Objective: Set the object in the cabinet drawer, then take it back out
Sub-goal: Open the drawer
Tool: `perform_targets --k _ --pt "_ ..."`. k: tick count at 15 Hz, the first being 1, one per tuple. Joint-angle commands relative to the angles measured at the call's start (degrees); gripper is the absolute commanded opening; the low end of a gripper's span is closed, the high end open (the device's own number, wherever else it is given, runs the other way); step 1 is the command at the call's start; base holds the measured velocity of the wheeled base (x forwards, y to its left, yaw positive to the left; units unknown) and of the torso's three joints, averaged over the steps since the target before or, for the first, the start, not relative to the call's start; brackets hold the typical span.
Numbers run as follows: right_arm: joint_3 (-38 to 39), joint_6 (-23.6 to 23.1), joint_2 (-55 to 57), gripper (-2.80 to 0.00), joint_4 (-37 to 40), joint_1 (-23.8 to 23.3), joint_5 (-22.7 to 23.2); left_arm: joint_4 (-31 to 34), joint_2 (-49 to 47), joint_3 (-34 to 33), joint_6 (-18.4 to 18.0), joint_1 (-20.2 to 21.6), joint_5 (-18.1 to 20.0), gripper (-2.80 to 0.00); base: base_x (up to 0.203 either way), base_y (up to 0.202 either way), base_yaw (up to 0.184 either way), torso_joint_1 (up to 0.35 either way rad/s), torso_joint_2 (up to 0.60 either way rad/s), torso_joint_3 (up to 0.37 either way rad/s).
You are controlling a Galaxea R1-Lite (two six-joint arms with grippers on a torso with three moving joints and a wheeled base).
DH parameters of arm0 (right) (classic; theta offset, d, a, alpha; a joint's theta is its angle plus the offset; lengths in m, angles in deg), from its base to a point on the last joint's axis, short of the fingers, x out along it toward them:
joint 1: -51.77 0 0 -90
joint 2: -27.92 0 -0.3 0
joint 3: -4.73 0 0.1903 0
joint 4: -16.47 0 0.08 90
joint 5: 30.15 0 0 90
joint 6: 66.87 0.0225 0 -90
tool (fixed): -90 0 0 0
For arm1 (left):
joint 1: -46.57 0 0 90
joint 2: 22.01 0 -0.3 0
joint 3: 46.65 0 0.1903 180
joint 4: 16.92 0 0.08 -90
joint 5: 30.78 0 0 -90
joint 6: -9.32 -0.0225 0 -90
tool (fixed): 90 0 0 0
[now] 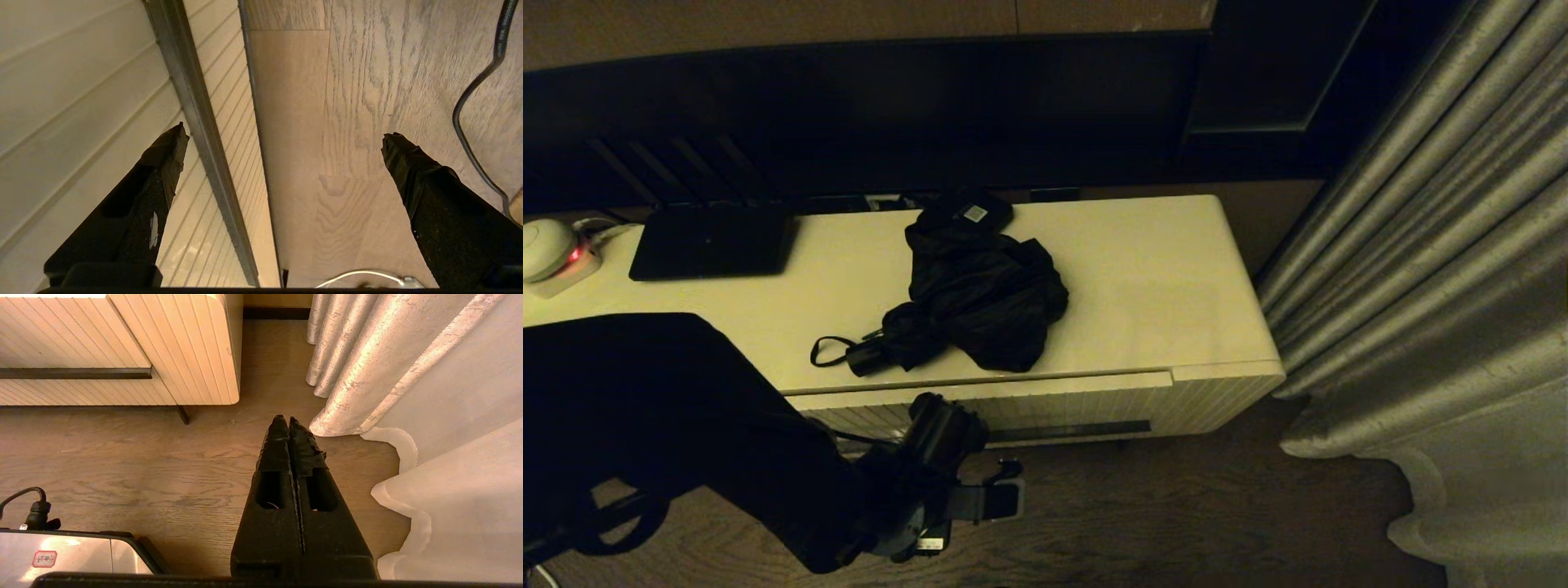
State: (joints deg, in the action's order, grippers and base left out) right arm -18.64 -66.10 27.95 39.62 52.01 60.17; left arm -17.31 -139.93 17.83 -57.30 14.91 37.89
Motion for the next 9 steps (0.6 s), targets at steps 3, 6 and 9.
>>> perform_targets --k 3,6,9 --pt "0.1 0.0 0.1 -2.8 0.0 0.0 0.0 -0.6 -4.0 1.4 -0.3 0.3 -0.3 0.0 0.0 0.0 0.0 0.0 0.0 0.0" --pt "0.0 0.0 0.1 -2.8 0.0 0.0 0.0 -0.8 -5.1 2.7 -0.1 0.7 -0.5 0.0 0.0 0.0 0.0 0.0 0.0 0.0" --pt "0.1 0.0 0.1 -2.8 0.0 0.0 0.0 -0.9 -6.0 3.7 0.2 0.9 -0.6 0.0 0.0 0.0 0.0 0.0 0.0 0.0"
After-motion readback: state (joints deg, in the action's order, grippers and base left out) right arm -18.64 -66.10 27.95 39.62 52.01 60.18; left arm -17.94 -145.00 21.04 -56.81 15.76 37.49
